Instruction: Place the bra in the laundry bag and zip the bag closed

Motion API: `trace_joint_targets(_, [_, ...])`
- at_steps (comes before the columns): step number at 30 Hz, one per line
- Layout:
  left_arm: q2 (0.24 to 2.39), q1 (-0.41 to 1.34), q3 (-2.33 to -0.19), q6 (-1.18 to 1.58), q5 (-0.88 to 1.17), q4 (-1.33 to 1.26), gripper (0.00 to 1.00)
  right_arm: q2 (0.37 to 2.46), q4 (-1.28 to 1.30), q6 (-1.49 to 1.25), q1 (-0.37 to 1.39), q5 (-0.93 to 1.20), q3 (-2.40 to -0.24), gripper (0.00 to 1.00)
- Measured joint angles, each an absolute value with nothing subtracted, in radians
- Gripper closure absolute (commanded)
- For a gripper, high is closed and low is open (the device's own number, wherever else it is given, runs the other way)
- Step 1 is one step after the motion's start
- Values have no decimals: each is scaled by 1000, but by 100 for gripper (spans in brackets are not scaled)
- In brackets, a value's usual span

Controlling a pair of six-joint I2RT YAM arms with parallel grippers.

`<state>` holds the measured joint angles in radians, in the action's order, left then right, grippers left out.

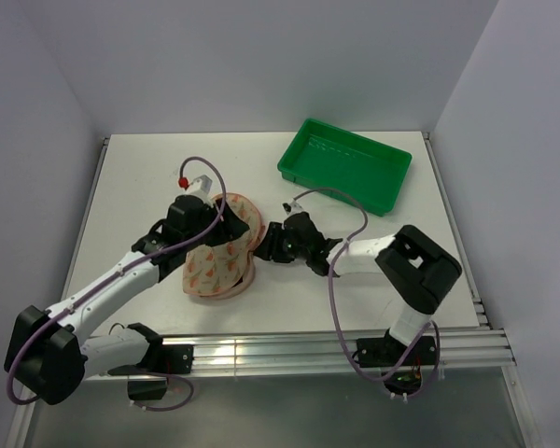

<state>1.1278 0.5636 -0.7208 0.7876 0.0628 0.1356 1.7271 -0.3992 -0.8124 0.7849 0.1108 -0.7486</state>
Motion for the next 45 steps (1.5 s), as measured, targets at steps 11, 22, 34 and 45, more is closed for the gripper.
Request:
trace_joint_targets(11, [1306,315,-832,749,58,38,39,1523,-496,-883,877,114,-542,7])
trace_joint_targets(22, [1542,299,-1023,741,47,20,38,1694,-615,-954,916,182,-591,16])
trace_joint_targets(34, [1563,274,-990,744,47,-18,38,1810,-696,-1034,904,198,-641,100])
trace_joint_targets(45, [1195,274,-641,754,-62,9,36,1771,-253,-601,719,559,-794,97])
